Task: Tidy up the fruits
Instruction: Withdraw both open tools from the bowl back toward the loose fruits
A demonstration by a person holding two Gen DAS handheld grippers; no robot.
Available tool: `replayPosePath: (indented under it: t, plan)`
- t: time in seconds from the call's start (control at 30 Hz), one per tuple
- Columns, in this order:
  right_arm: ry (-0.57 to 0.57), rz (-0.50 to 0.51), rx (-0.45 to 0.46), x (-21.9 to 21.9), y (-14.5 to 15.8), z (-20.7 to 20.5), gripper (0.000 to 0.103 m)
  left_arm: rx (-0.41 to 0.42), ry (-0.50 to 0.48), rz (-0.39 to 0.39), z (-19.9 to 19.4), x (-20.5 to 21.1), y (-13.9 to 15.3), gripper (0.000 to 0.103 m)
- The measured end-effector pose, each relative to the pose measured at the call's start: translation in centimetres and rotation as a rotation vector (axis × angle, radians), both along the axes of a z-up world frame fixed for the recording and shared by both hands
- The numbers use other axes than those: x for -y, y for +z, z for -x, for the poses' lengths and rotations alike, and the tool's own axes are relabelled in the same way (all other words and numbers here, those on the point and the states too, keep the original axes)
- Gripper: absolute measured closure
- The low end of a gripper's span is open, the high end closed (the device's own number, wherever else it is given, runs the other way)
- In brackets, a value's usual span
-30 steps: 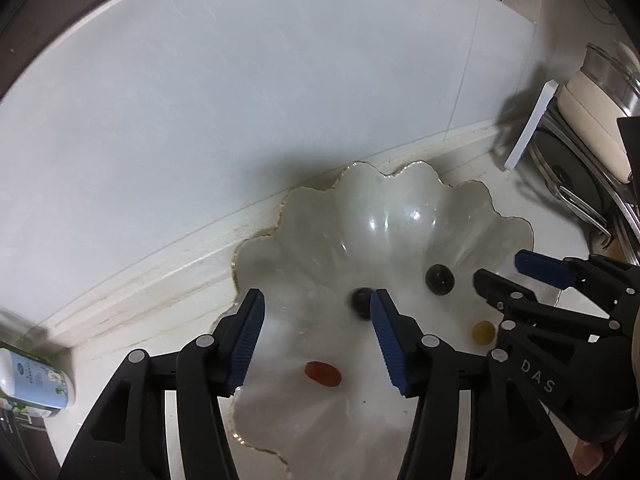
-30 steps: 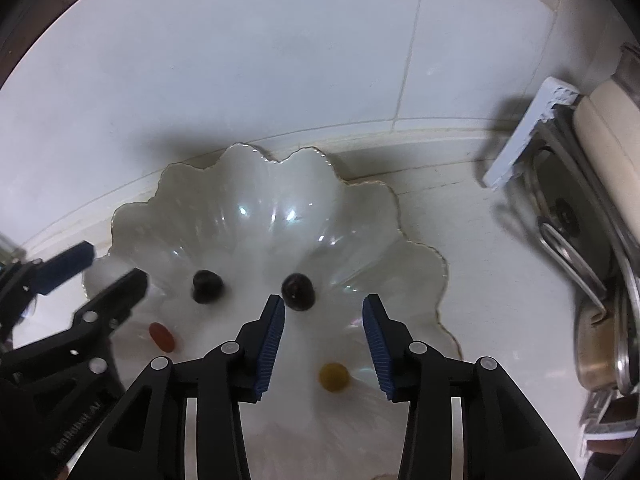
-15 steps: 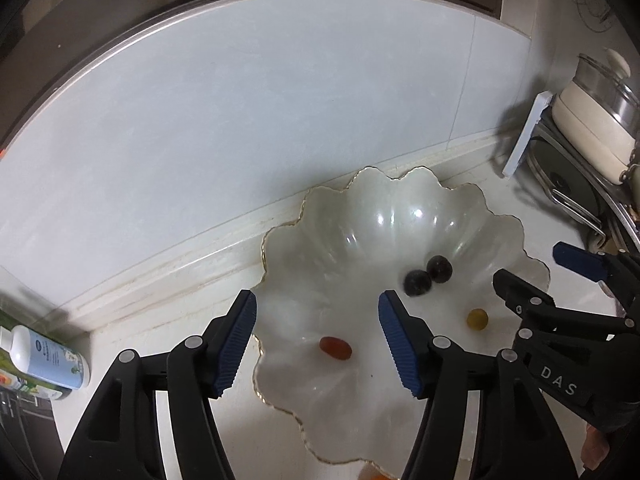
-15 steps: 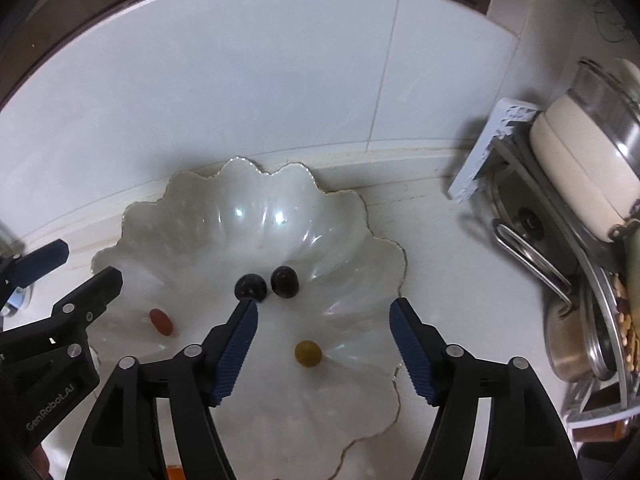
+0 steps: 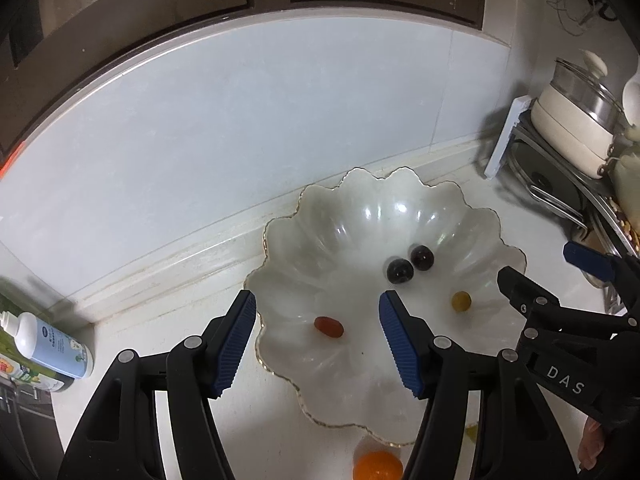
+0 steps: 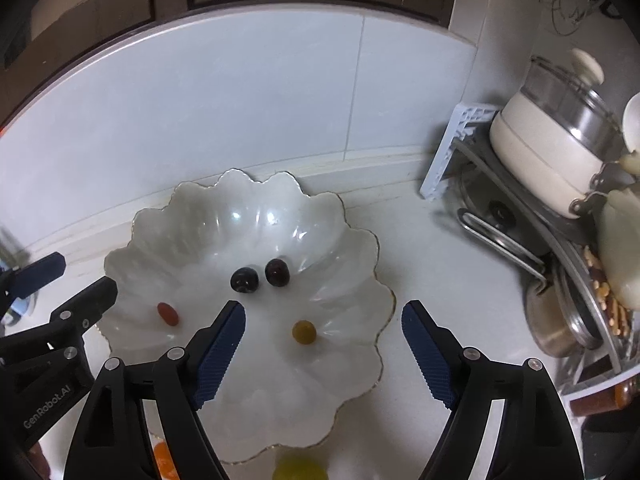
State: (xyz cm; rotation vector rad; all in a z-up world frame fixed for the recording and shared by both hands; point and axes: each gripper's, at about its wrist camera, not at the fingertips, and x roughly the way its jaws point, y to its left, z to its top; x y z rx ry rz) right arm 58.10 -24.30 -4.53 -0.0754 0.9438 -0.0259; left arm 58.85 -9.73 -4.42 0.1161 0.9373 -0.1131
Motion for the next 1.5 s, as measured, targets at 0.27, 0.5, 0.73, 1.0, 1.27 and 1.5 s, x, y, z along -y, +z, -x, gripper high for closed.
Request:
replayPosePath:
  t: [0.27,0.5,0.73,1.0,1.27,1.5]
  plan:
    - [-0.021,-0.003,0.037,0.1,1.0,2.6,0.022,0.029,-0.002,0.010,2.5,-0.5,1.0,0.035]
    - [-0.007,0.003,0.093,-0.4,1.9,6.0,0.022,0.055,-0.018,0.020,5.1,-1.2,1.6,0.033]
    - [-0.004,0.005,0.130,-0.8,3.1,9.0,0.022,0.100,-0.022,0.023,7.8,-1.9,2.9,0.033]
    - [-0.016,-0.016,0.175,-1.2,4.4,12.3,0.022,0.172,-0.023,0.035,11.2,-2.9,4.5,0.033]
    - [-0.004,-0.023,0.199,-1.7,4.6,15.4,0.022,0.188,-0.026,0.055,14.2,-3.7,4.9,0.033]
    - [0.004,-0.034,0.183,-2.0,4.4,17.5,0.022,0.215,-0.031,0.063,17.0,-4.2,5.1,0.033]
